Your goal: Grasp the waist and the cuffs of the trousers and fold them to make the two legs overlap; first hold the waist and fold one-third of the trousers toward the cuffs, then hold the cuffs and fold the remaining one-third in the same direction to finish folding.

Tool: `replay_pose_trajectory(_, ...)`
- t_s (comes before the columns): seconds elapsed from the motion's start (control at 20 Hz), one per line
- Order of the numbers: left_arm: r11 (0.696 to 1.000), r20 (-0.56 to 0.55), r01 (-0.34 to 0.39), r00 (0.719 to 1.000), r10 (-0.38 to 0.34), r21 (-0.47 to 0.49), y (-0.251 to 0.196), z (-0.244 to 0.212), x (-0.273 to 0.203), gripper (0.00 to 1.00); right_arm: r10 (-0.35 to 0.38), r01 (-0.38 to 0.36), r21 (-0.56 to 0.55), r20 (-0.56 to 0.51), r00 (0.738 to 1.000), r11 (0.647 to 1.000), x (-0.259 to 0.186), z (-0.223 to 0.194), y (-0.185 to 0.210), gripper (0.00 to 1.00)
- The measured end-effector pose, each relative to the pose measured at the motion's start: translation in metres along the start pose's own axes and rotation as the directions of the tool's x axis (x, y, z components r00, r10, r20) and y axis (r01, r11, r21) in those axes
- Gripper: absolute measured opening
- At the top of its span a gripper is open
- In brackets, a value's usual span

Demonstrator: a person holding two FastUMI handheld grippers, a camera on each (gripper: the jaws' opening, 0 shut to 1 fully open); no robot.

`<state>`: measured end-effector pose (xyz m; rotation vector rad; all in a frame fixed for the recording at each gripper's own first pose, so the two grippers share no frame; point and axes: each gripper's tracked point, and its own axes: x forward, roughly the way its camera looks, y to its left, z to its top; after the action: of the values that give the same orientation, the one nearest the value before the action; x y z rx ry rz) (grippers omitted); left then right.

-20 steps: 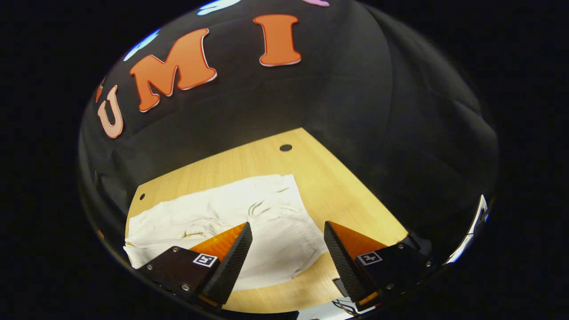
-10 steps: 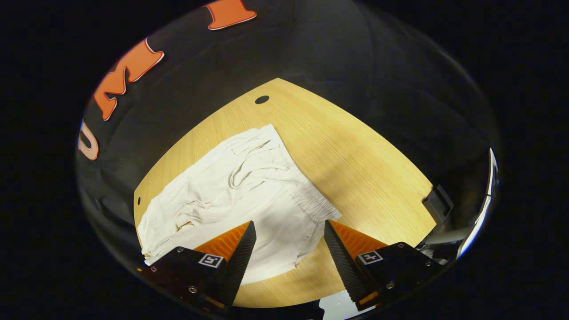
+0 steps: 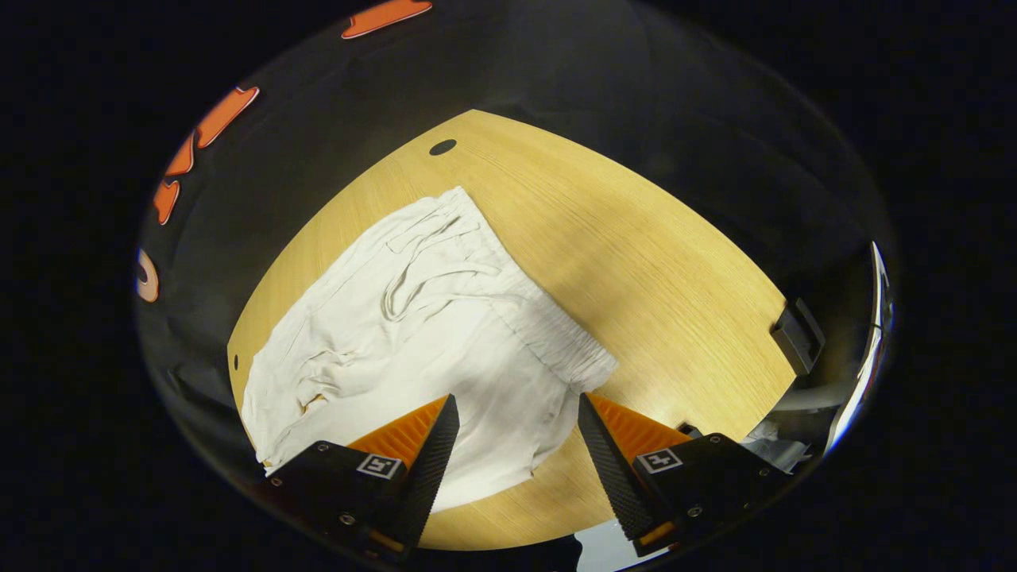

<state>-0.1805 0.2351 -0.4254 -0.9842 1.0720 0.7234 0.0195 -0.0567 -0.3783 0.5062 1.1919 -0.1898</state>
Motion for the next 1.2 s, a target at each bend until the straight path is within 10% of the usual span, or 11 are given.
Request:
replay_pose_trajectory(0.3, 0.981, -0.012, 0.1, 0.995, -0.103, -0.164, 0.013, 0.016, 0.029, 1.0, -0.001, 0.002, 0.034, -0.016, 1.0, 0.999, 0.006, -0.005, 0.005, 0.92)
replay_pose_trajectory(0.65, 0.978, 0.025, 0.163, 0.987, -0.161, -0.131, -0.01, 0.037, 0.056, 0.6, -0.008, 0.011, 0.095, -0.027, 1.0, 0.995, 0.016, -0.009, -0.002, 0.92)
replay_pose_trajectory(0.8, 0.975, 0.028, 0.198, 0.98, -0.196, -0.096, -0.04, 0.043, 0.073, 0.58, -0.009, 0.013, 0.116, -0.031, 0.999, 0.993, 0.021, -0.011, -0.007, 0.92)
replay_pose_trajectory(0.95, 0.981, 0.026, 0.184, 0.983, -0.182, -0.059, -0.043, 0.039, 0.081, 0.09, -0.007, 0.01, 0.131, -0.027, 1.0, 0.991, 0.023, -0.011, -0.013, 0.92)
replay_pose_trajectory(1.2, 0.978, 0.049, 0.209, 0.977, -0.208, -0.01, -0.051, 0.045, 0.058, 0.05, -0.001, 0.011, 0.208, -0.048, 0.999, 0.978, 0.029, -0.021, -0.023, 0.92)
